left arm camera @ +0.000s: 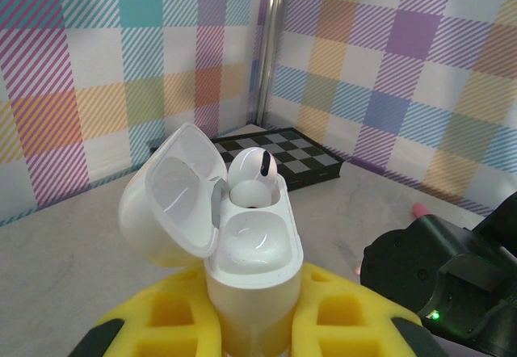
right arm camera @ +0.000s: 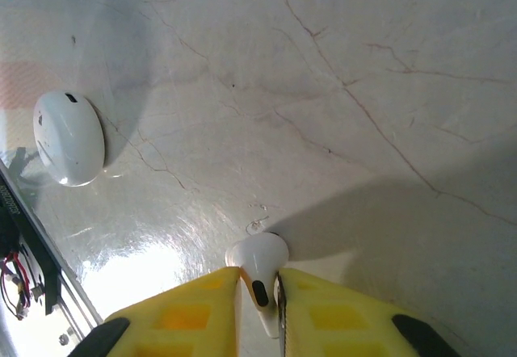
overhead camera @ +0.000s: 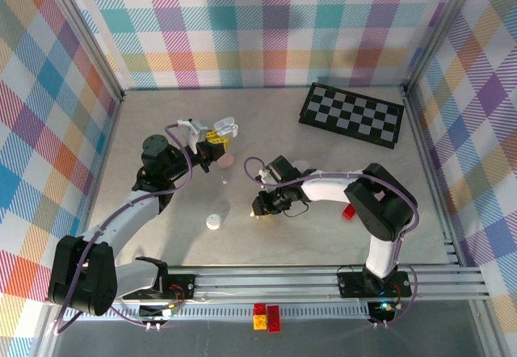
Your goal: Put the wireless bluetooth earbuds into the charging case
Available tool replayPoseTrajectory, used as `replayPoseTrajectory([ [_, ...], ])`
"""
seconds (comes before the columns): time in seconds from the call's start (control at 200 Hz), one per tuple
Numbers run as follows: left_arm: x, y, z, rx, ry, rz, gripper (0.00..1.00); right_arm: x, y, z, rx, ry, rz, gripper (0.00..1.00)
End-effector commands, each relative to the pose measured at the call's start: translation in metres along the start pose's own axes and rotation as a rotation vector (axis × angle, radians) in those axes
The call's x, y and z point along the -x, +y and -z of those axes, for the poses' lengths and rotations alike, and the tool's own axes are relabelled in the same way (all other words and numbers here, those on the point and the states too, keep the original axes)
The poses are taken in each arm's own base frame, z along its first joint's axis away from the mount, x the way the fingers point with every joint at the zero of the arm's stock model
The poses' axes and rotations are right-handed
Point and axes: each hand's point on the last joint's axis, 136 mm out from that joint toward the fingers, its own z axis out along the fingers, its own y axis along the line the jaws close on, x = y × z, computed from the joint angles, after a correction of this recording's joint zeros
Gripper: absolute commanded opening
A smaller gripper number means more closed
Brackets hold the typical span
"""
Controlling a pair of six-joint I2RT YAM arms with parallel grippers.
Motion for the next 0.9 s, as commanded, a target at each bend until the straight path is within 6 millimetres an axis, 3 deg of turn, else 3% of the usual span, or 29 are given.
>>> replayPoseTrajectory([
  [0.0, 0.009, -0.002, 0.004, -0.009, -0.024, -0.03, 0.0, 0.0, 0.0, 0.001, -0.023, 0.011, 0.009, 0.17],
  [0.415, 0.005, -0.001, 0.004, -0.006, -0.014, -0.037, 0.0, -0.001, -0.018, 0.048, -0.21, -0.102, 0.028, 0.19],
  [0.55, 0.005, -0.001, 0.003, -0.008, -0.018, -0.037, 0.0, -0.001, -0.006, 0.04, -0.133, -0.071, 0.048, 0.31],
  [0.71, 0.006, -0.001, 0.004, -0.003, -0.025, -0.037, 0.0, 0.003, 0.01, 0.023, -0.065, -0.037, 0.066, 0.32],
  [0.895, 0.004, -0.001, 0.007, 0.005, -0.02, -0.038, 0.0, 0.003, 0.008, 0.005, -0.049, -0.017, 0.053, 0.31],
])
